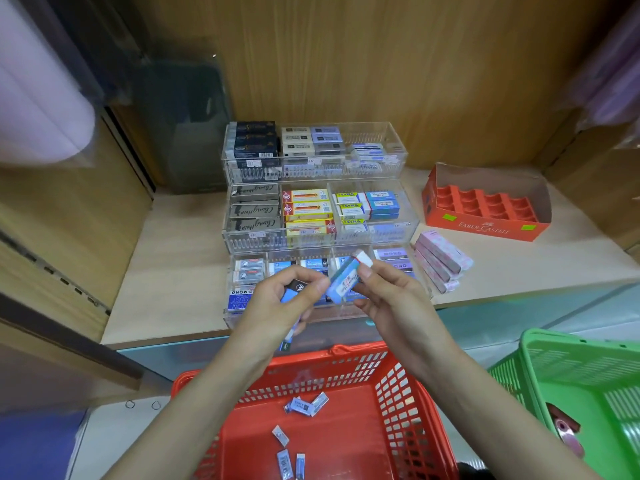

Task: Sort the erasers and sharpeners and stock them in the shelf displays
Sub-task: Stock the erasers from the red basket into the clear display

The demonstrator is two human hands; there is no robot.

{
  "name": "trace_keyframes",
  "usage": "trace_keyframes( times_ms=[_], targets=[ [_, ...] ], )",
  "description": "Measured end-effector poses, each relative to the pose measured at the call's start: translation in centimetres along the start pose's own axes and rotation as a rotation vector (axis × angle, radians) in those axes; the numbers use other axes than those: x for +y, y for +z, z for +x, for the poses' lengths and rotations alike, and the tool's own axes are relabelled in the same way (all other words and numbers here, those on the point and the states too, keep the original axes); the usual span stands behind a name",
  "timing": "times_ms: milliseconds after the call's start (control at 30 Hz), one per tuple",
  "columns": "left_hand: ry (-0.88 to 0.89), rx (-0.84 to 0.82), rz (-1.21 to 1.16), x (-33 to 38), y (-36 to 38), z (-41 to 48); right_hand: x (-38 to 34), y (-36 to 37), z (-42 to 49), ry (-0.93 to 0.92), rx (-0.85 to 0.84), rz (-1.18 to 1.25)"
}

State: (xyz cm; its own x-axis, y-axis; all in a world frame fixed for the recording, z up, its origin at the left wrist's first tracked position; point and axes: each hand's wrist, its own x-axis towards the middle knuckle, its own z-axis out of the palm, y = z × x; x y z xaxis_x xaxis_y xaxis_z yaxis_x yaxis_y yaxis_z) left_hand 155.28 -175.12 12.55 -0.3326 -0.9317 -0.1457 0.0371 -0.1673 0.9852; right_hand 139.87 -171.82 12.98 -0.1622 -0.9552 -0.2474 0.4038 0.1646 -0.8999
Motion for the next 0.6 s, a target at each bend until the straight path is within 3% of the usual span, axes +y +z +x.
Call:
trace_keyframes(
  times_ms=[167, 367, 500, 600],
  targets=[
    [0.022, -0.048, 0.098, -0.4, 0.4, 0.2, 0.3, 0.2, -0.2, -0.132, 0.044, -0.186],
    [0.044, -0.051, 0.077, -0.4, 0.9, 0.1, 0.1, 0.1, -0.2, -0.295, -0.035, -0.46],
    [0.038, -0.044, 0.026, -0.3, 1.0, 0.4, -0.8, -0.5, -0.2, -0.339, -0.176, -0.651],
    [0.003, 0.014, -0.018, -0.1, 1.0, 0.9, -1.9, -1.1, 0.8, -0.508, -0.197, -0.987]
  ],
)
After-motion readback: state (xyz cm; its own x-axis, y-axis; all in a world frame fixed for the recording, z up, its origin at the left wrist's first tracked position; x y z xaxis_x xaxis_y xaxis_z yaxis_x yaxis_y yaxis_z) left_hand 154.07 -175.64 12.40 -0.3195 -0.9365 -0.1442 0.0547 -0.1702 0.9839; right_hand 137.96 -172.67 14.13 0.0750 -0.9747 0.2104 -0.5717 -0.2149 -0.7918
